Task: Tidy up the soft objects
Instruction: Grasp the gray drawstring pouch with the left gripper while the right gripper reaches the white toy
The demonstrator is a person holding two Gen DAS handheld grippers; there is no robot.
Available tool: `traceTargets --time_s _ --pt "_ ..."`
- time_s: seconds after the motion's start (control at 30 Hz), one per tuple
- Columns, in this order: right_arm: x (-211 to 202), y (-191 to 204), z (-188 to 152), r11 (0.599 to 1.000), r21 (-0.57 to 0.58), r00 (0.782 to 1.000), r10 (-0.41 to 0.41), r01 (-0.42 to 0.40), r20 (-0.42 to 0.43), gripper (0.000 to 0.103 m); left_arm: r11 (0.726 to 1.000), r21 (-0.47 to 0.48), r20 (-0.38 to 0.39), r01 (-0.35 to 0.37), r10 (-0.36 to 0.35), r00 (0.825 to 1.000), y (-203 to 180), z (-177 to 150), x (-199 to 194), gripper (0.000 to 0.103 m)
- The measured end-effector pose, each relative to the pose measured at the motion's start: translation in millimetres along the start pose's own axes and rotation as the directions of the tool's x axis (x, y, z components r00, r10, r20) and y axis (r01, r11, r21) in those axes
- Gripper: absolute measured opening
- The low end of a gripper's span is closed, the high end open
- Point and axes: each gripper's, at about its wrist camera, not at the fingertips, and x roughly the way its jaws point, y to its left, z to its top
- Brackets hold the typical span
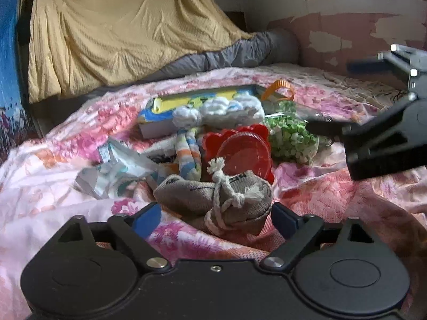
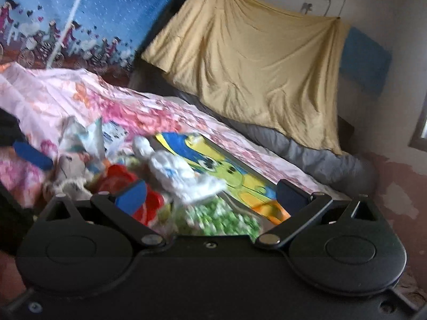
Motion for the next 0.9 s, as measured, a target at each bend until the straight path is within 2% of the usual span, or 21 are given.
traceTargets --time_s 0.13,0.33,0.5,0.67,0.7,0.77,0.9 --pt "20.7 2.7 5.7 0.998 -0.011 0.998 0.054 -0.054 0.012 0.1 0.999 -0.044 -0.005 0.028 -0.028 1.0 5.2 1.0 3.1 0.083" --pt "40.9 7.4 10.1 0.996 -0.014 0.996 0.084 -0.084 0.001 0.09 0.998 -0.025 0.007 0.056 -0.055 0.998 -0.8 2.3 4.3 0.066" --pt "65.6 6.2 14.9 0.992 0.054 0.993 0.116 -0.115 -0.028 0.077 0.996 -0.043 0.018 0.075 -0.075 0.997 -1.3 4.3 6.2 0.057" --pt "92.1 -1.5 21.7 0.979 0.125 0.984 0.167 -0.159 -0.057 0.068 0.988 -0.119 0.047 0.101 -0.096 0.994 6.5 8.1 5.0 0.051" --pt "98.2 -3.8 23.7 0.975 0.144 0.982 0.179 -0.169 -0.065 0.067 0.985 -0.135 0.053 0.105 -0.099 0.994 8.8 9.2 4.4 0.05" --pt "109.0 -7.4 26.5 0.965 0.18 0.976 0.205 -0.189 -0.079 0.064 0.981 -0.16 0.069 0.11 -0.1 0.993 12.0 10.9 2.0 0.039" --pt "138.9 -14.8 31.3 0.945 0.231 0.956 0.266 -0.233 -0.125 0.06 0.976 -0.192 0.091 0.106 -0.09 0.992 17.6 15.8 -0.7 0.037"
